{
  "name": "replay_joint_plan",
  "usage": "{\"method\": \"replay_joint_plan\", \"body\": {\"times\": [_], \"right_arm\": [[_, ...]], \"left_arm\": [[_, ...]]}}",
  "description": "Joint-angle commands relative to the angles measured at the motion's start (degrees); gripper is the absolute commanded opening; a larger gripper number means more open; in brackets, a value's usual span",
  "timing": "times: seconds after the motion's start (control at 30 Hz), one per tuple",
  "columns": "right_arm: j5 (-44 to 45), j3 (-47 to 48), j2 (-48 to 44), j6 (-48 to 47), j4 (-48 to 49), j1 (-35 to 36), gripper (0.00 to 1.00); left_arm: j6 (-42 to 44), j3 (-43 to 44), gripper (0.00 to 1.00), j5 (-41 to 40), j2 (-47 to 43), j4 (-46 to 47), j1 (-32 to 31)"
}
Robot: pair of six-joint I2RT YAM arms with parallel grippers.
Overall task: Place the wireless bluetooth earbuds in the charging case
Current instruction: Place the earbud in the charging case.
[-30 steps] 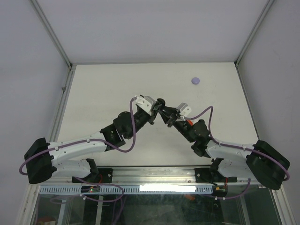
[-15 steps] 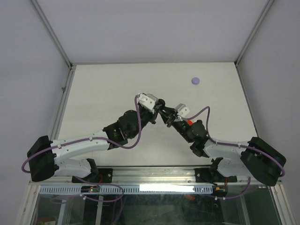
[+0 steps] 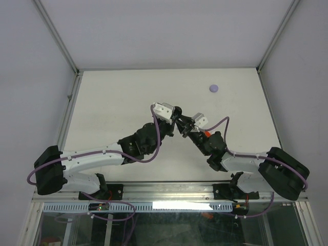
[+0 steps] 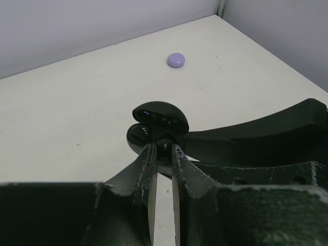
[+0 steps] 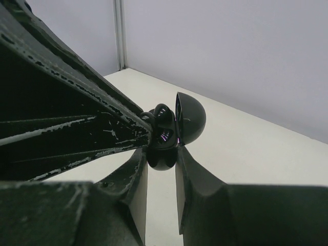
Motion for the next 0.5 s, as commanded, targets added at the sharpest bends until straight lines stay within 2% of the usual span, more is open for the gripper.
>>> {"method": "replay_joint_plan", "body": {"times": [0.0, 0.13, 0.27, 0.4, 0.47], "right_arm": [[1.1, 1.4, -0.6, -0.6, 10.0, 0.1, 0.0], [0.8, 1.4, -0.4, -0.6, 9.9, 0.0, 0.0], [0.5, 1.6, 0.1, -0.6, 9.9, 0.1, 0.0], [0.4, 1.6, 0.1, -0.6, 9.9, 0.1, 0.0], [0.3, 1.6, 0.2, -0.5, 9.6, 0.1, 0.0]], "left_arm": [[-3.1, 3.3, 0.15, -3.0, 1.2, -3.8, -1.1], [-7.7, 8.1, 0.16, -4.6, 2.8, -11.2, -1.1], [-13.0, 12.4, 0.17, -2.5, 4.0, -17.3, -1.0], [-17.0, 14.6, 0.2, -1.2, 4.9, -21.2, -1.0], [-18.2, 15.9, 0.24, -0.6, 5.3, -22.9, -1.1]]}}
